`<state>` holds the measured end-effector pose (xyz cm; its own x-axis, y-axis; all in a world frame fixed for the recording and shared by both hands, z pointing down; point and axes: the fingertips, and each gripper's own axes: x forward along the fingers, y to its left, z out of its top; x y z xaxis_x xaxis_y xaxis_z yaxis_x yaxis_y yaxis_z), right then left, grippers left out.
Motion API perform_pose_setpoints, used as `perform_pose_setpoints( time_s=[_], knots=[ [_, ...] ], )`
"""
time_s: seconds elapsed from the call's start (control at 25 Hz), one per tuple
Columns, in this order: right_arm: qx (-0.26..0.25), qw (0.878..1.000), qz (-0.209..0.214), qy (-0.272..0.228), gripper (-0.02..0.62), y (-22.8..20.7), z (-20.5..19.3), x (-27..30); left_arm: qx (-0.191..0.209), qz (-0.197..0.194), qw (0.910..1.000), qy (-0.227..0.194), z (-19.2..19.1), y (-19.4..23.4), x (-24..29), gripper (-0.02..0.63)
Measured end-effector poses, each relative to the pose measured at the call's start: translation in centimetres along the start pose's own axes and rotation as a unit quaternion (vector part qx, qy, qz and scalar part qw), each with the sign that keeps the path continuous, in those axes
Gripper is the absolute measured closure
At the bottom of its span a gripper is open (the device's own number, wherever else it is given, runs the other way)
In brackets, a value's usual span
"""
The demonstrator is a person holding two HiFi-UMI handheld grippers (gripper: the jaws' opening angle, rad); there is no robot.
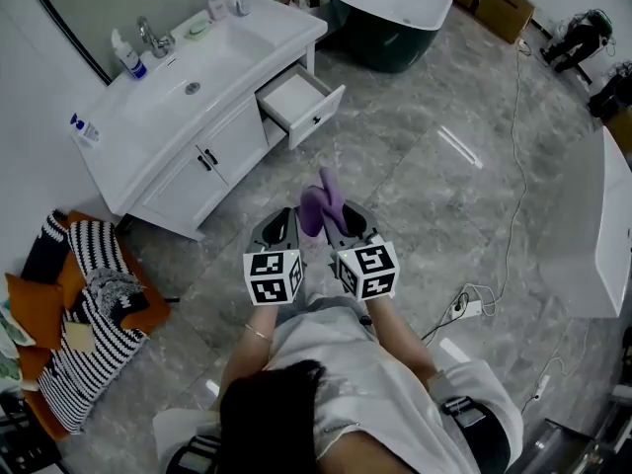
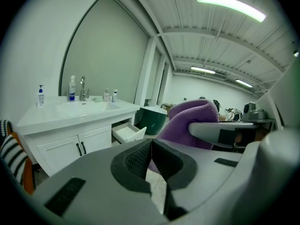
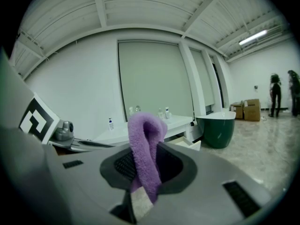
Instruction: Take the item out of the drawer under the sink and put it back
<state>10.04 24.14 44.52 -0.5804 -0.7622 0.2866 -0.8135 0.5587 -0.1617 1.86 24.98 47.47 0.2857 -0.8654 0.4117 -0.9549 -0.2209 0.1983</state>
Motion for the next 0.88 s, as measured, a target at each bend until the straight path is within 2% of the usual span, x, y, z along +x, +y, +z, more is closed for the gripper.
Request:
perform_pose_setpoints(
  time_s=[0.44, 0.88],
  knots=[
    [-0.002, 1.000, -0.011, 0.013, 0.508, -1.9, 0.4, 4.0, -0.001, -0.015, 0.9998, 0.014, 1.3, 2.2, 4.6, 0.603],
    [0.010, 0.999, -0.040, 0.014, 0.508, -4.6, 3.1, 10.5, 0.006, -0.033, 0.9993, 0.016, 5.5, 5.7, 10.4, 0.603]
  ],
)
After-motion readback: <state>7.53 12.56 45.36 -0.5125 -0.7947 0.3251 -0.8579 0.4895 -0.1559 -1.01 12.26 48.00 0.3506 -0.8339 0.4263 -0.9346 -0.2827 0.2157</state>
